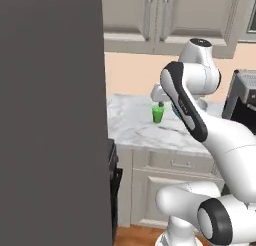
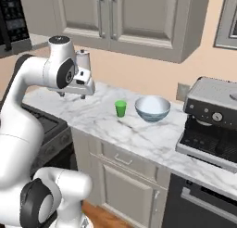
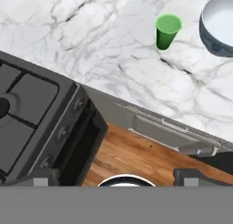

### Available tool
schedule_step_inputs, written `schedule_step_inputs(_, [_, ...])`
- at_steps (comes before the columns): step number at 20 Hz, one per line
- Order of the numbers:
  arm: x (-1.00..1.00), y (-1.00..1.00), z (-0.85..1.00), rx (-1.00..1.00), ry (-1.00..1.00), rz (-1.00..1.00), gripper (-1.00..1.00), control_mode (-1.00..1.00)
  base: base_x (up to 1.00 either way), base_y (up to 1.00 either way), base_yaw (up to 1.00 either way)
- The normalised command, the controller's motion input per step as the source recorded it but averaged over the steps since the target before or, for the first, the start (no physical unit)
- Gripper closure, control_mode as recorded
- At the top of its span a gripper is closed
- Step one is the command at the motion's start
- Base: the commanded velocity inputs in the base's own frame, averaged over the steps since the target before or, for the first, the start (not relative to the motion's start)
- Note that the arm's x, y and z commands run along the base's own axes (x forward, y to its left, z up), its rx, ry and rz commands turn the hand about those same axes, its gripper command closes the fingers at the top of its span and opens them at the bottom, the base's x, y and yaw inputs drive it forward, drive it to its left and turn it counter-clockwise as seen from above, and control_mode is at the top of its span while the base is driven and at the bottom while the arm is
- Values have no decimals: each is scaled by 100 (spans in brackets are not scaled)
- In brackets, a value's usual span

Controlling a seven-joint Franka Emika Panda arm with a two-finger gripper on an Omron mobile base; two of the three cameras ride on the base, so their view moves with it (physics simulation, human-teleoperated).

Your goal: Pick the cup and bowl from the counter and place them on the counter next to the sink.

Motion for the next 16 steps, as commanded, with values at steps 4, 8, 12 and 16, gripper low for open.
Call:
schedule_step_inputs(4, [0,0,0,0,0,0,-100,100,54,0,-66])
schedule_step_inputs(8, [0,0,0,0,0,0,-100,100,100,-4,-58])
schedule_step_inputs(12, [0,0,0,0,0,0,-100,100,69,1,-38])
schedule_step_inputs(16, [0,0,0,0,0,0,-100,100,0,0,0])
